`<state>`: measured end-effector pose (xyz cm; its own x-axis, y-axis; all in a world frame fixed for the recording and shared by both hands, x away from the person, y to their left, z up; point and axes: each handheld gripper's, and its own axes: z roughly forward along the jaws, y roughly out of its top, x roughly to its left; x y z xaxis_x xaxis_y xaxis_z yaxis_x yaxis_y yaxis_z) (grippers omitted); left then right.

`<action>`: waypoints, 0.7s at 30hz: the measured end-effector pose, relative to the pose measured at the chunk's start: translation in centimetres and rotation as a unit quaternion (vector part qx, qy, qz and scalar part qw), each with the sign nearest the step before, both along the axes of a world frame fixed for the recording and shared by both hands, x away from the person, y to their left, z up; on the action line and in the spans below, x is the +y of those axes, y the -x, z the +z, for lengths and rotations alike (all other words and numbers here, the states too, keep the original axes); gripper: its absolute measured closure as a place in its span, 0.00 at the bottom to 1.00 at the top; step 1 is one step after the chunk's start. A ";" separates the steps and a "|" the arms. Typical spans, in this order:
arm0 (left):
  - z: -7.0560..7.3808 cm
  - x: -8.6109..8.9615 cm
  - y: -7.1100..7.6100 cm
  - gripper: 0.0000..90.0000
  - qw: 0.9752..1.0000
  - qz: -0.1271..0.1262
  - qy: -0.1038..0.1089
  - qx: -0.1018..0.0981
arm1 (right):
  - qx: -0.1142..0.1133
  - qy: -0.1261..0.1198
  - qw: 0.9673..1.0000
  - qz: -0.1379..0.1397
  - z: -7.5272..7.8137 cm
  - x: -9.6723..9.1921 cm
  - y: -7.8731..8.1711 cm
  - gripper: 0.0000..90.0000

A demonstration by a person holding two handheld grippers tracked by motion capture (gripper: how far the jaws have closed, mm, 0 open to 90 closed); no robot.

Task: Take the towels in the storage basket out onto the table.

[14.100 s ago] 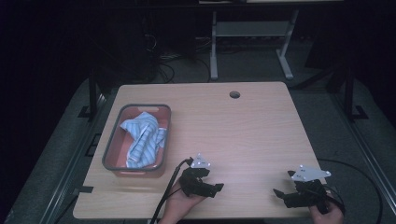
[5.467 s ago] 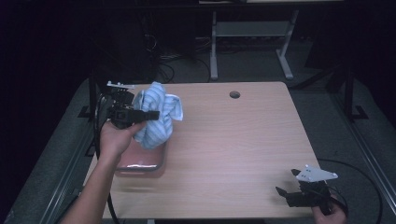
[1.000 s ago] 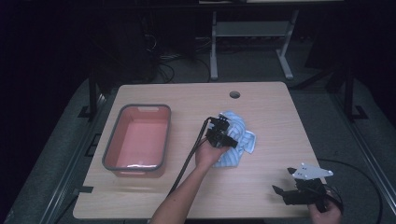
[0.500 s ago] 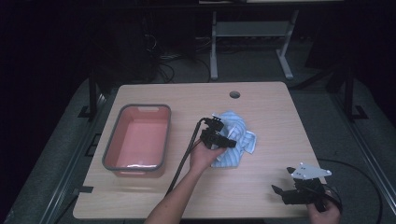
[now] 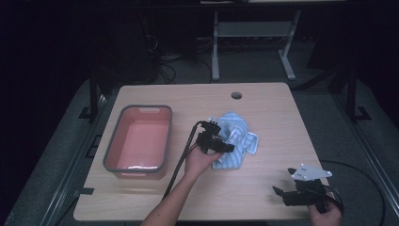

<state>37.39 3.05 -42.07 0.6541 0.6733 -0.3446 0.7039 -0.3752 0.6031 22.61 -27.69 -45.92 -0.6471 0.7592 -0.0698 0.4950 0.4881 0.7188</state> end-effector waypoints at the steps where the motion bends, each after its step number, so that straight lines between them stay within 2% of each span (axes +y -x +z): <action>1: 0.0 0.2 0.1 0.43 1.000 -0.003 -0.001 -0.001 | 0.001 -0.001 1.000 0.000 0.0 0.0 0.0 0.15; 4: -0.1 0.5 0.4 0.42 1.000 -0.001 0.009 0.000 | 0.002 0.000 1.000 0.002 -0.1 0.1 -0.1 0.15; 6: -0.2 0.7 0.7 0.41 1.000 -0.004 0.002 -0.004 | 0.003 0.001 1.000 0.003 -0.1 0.2 -0.2 0.15; 9: -0.2 0.9 1.1 0.39 1.000 -0.002 0.006 -0.003 | 0.003 0.002 1.000 0.003 -0.1 0.2 -0.1 0.15; 11: -0.2 1.2 1.3 0.39 1.000 -0.012 0.001 -0.003 | 0.003 0.002 1.000 0.003 -0.1 0.2 -0.1 0.15; 12: -0.3 1.3 1.4 0.38 1.000 -0.008 0.008 0.000 | 0.002 0.002 1.000 0.003 -0.1 0.2 -0.1 0.15; 14: -0.3 1.4 1.6 0.38 1.000 -0.011 0.005 -0.002 | 0.002 0.003 1.000 0.004 -0.1 0.3 -0.2 0.15; 15: -0.3 1.7 1.8 0.37 1.000 -0.013 -0.004 -0.007 | 0.002 0.004 1.000 0.004 -0.1 0.3 -0.2 0.15; 16: -0.3 1.8 1.9 0.37 1.000 -0.007 0.001 -0.006 | 0.002 0.003 1.000 0.004 -0.1 0.3 -0.2 0.15; 21: -0.3 2.9 2.3 0.36 1.000 -0.004 -0.004 -0.011 | 0.001 0.003 1.000 0.001 -0.1 0.2 -0.1 0.15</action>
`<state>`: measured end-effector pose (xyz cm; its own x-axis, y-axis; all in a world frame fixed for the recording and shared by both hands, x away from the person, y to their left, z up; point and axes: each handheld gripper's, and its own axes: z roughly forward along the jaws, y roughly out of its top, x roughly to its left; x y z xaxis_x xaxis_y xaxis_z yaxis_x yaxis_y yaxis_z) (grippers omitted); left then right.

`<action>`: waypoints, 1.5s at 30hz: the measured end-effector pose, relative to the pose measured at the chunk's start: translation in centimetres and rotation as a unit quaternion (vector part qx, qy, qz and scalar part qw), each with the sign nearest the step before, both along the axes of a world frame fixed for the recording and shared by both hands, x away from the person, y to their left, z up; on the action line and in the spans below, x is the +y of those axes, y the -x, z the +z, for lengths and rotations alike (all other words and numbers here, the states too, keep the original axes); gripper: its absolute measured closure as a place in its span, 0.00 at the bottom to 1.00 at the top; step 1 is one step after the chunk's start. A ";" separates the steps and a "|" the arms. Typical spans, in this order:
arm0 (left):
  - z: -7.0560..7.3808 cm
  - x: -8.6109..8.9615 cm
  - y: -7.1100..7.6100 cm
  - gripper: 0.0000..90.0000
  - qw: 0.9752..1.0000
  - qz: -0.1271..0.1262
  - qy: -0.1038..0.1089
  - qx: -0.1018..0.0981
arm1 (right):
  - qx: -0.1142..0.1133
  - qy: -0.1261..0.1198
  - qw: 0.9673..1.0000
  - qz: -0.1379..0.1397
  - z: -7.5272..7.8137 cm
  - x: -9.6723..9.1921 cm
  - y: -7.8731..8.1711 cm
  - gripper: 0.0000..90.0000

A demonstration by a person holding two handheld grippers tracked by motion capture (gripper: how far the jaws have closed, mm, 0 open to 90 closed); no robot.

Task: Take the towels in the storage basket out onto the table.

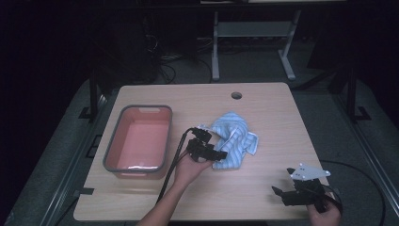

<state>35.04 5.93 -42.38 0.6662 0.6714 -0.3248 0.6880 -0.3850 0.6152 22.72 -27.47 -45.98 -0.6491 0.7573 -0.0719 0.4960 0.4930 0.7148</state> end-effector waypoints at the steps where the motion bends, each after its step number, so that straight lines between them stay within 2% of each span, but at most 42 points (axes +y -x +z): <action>1: 0.0 0.1 0.1 0.36 1.000 0.000 -0.002 0.000 | 0.000 0.001 1.000 0.000 0.0 0.0 0.0 0.15; 5: 0.1 0.8 0.6 0.36 1.000 -0.005 -0.008 -0.003 | -0.001 0.003 1.000 0.003 0.0 0.2 0.0 0.15; 6: 0.1 1.0 0.8 0.36 1.000 -0.004 -0.002 -0.001 | 0.000 0.003 1.000 0.003 0.0 0.2 0.0 0.15; 11: 0.1 1.7 1.7 0.36 1.000 -0.008 -0.004 -0.004 | -0.002 0.004 1.000 0.004 0.0 0.3 0.0 0.15; 14: 0.1 2.1 2.1 0.36 1.000 -0.012 0.000 -0.004 | -0.001 0.006 1.000 0.004 0.0 0.3 0.1 0.15; 15: 0.1 2.2 2.2 0.36 1.000 -0.010 0.007 -0.003 | -0.002 0.006 1.000 0.005 0.0 0.4 0.0 0.15; 24: 0.1 3.0 3.5 0.36 1.000 -0.017 0.014 -0.011 | -0.005 0.012 1.000 0.004 0.0 0.4 0.1 0.15; 29: -0.2 3.5 4.0 0.36 1.000 -0.017 0.023 -0.007 | -0.005 0.017 1.000 0.006 0.0 0.7 0.2 0.15; 45: -0.6 4.8 6.0 0.36 0.999 -0.017 0.028 -0.012 | -0.006 0.017 1.000 0.008 0.0 0.8 0.2 0.15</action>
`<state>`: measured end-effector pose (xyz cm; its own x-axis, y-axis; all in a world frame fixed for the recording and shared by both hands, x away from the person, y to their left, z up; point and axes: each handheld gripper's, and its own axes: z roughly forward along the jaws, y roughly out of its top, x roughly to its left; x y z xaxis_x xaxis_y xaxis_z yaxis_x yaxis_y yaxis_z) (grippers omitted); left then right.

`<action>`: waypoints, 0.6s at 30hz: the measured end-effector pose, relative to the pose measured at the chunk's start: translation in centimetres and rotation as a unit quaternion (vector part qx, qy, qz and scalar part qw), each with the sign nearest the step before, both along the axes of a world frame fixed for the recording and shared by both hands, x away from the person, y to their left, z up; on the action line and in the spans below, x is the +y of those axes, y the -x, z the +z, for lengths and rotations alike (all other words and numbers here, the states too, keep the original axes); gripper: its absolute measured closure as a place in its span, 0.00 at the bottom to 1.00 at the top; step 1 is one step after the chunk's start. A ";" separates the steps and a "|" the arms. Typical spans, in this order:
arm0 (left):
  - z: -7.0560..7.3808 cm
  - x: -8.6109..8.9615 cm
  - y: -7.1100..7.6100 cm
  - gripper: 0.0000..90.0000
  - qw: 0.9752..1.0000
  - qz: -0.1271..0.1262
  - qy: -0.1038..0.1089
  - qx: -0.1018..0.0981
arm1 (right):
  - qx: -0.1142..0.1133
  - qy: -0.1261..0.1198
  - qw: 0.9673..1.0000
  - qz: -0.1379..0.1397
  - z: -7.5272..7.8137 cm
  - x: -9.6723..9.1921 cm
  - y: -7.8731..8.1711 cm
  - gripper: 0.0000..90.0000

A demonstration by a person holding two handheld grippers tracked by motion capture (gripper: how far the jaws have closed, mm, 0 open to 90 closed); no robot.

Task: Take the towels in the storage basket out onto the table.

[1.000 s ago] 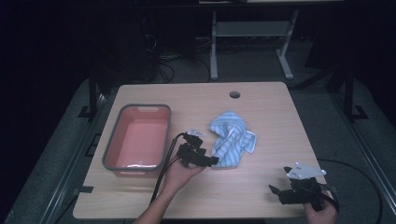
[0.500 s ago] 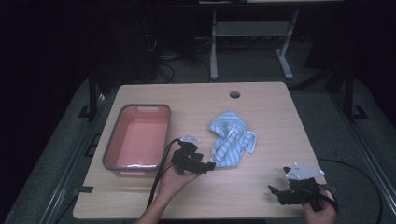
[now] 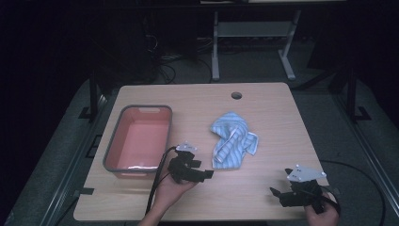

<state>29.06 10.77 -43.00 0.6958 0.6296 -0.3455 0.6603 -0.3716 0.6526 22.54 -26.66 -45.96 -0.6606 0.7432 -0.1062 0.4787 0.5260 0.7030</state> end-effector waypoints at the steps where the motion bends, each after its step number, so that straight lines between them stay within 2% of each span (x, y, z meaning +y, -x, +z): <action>1: 0.0 0.1 0.1 0.36 1.000 -0.002 0.000 -0.003 | 0.001 0.000 1.000 0.000 0.0 0.0 0.0 0.15; 18: -0.8 1.4 1.8 0.35 1.000 0.000 0.000 0.001 | -0.002 0.006 1.000 0.002 0.0 0.2 0.0 0.15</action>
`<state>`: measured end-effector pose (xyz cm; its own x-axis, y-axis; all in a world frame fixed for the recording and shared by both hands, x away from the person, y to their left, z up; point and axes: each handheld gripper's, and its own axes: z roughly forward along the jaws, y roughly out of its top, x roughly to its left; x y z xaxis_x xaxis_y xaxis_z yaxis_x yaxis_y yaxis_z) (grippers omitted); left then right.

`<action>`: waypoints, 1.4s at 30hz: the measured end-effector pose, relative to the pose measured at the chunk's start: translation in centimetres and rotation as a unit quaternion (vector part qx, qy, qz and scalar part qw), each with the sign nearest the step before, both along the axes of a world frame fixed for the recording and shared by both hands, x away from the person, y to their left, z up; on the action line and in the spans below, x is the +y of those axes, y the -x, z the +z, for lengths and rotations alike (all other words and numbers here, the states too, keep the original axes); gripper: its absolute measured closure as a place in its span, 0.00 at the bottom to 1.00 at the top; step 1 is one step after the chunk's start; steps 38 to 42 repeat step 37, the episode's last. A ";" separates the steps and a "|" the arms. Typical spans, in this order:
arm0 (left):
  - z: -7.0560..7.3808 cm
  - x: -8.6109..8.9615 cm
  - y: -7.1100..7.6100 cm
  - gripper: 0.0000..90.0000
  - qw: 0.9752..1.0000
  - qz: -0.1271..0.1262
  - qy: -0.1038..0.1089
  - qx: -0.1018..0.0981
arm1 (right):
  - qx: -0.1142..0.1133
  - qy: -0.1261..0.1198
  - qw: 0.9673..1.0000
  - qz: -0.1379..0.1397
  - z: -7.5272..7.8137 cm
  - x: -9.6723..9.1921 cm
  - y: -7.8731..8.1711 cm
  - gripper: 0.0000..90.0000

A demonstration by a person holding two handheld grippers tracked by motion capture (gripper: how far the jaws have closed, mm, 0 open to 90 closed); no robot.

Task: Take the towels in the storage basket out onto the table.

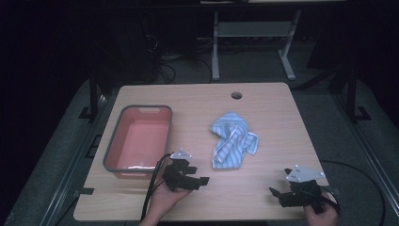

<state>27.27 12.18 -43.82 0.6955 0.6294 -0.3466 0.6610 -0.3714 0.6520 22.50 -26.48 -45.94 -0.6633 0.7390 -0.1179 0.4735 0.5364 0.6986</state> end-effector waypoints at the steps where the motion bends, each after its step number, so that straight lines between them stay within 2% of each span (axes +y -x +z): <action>1: 0.0 0.0 0.1 0.35 1.000 -0.001 -0.001 0.000 | 0.000 0.000 1.000 0.000 0.0 0.0 0.0 0.15; 5: -0.2 0.2 0.4 0.36 1.000 -0.001 0.004 0.003 | -0.001 0.001 1.000 0.000 0.0 0.0 0.0 0.15; 7: -0.2 0.3 0.6 0.36 1.000 -0.003 -0.001 -0.001 | -0.001 0.001 1.000 0.000 0.0 0.0 0.1 0.15; 19: -1.0 0.7 1.4 0.35 1.000 -0.003 0.001 0.001 | 0.000 -0.001 1.000 -0.003 0.0 0.0 0.2 0.15; 25: -1.0 0.7 1.9 0.34 1.000 -0.003 -0.002 -0.013 | -0.001 -0.001 1.000 -0.001 0.1 0.0 0.3 0.15; 30: -0.9 0.7 2.1 0.33 1.000 -0.001 -0.004 -0.017 | -0.003 -0.001 1.000 0.004 0.2 0.1 0.4 0.15; 36: -0.7 1.2 2.7 0.32 1.000 0.000 0.002 -0.028 | -0.006 -0.002 1.000 0.006 0.3 0.0 0.6 0.15; 42: -0.7 1.2 2.7 0.32 1.000 0.000 0.002 -0.028 | -0.006 -0.002 1.000 0.007 0.3 0.0 0.6 0.15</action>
